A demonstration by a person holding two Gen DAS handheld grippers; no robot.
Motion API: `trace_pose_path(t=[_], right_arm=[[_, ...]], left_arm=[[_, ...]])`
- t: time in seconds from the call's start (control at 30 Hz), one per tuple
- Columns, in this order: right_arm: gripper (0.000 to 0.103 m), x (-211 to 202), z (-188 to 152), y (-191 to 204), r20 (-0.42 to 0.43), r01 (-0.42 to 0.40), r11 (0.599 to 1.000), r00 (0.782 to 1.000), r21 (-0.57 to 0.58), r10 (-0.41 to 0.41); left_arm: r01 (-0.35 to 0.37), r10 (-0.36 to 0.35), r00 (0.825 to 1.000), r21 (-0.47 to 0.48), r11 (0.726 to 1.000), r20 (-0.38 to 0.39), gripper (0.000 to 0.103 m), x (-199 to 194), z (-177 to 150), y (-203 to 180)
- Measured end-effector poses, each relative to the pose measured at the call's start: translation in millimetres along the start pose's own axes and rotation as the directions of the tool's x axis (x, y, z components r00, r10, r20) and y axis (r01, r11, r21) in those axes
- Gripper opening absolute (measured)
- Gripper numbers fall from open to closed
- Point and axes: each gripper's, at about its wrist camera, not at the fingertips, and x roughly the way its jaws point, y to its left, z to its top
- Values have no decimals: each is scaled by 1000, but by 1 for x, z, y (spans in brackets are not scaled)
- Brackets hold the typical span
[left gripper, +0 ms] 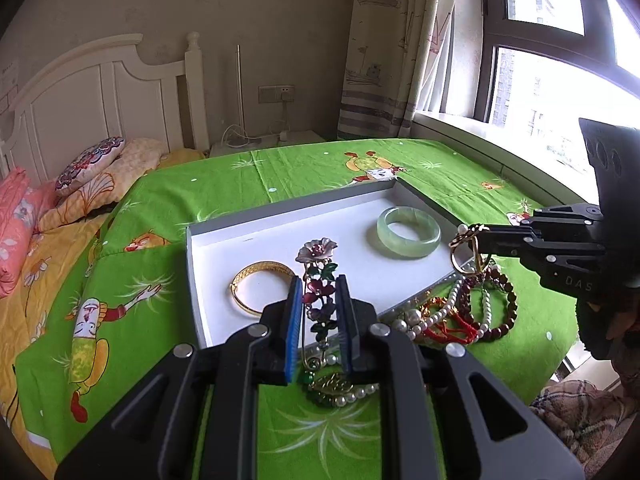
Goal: Organize jewelry
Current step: 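Carry the brooch and ring into the tray and open both tools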
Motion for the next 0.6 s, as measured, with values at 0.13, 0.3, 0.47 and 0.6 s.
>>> trace_pose_path(t=[0.13, 0.3, 0.47, 0.6], right_arm=[[6, 17, 16, 4, -11, -5, 1000, 1000, -17, 5], [6, 43, 30, 1, -45, -7, 1000, 999, -14, 6], [6, 66, 38, 0, -82, -2, 1000, 997, -6, 2], [6, 82, 42, -4, -114, -5, 1000, 994, 16, 7]], left_arm=[[8, -9, 1000, -13, 1000, -18, 16, 19, 20, 4], [-21, 20, 998, -21, 1000, -56, 16, 49, 39, 12], [-36, 31, 994, -48, 998, -104, 16, 77, 48, 20], [-54, 43, 990, -74, 996, -132, 16, 91, 51, 27]])
